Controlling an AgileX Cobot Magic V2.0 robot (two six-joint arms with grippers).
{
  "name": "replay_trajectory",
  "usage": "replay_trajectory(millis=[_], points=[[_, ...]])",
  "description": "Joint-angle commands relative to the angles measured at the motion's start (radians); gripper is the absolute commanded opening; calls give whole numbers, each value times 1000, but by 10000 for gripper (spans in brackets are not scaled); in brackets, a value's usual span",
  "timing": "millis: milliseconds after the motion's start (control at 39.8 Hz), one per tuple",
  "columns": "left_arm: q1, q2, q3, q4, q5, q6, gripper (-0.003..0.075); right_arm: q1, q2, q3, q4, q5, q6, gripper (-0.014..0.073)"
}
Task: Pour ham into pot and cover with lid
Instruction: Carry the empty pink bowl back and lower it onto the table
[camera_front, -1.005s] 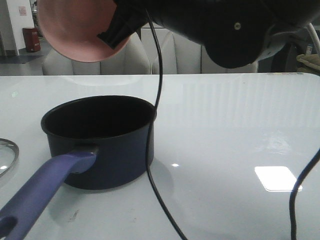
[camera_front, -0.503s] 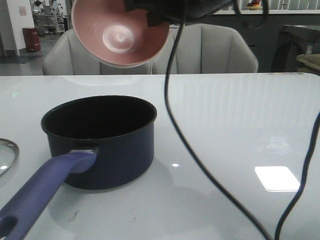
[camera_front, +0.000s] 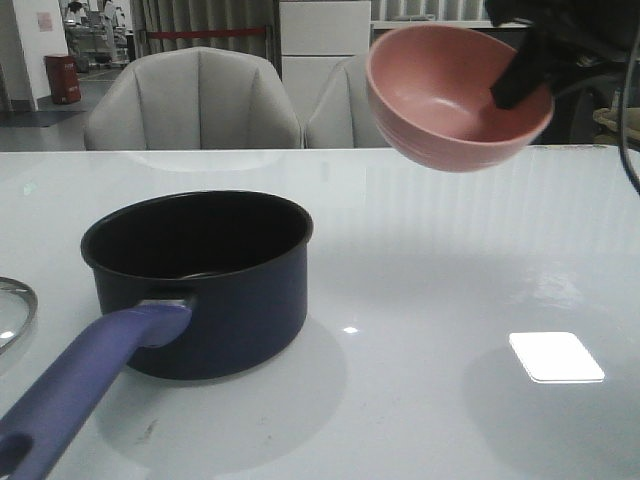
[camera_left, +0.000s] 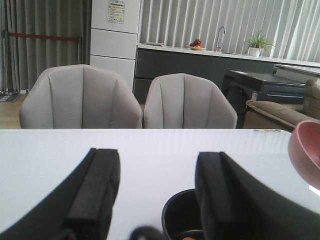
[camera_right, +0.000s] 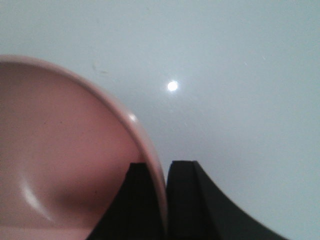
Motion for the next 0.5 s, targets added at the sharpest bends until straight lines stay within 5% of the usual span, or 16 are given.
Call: replay_trajectory(millis=[0,201,477], points=[[-8,7,-28,-1,-80,-2,394,-32,-19,-32,-152,32,136,139],[-8,7,-28,-1,-80,-2,394,-33,77,-40,-411,114,391,139],[-8,7,-28,-1,-80,-2,393,-35,199,-41,-424,142,431,160]])
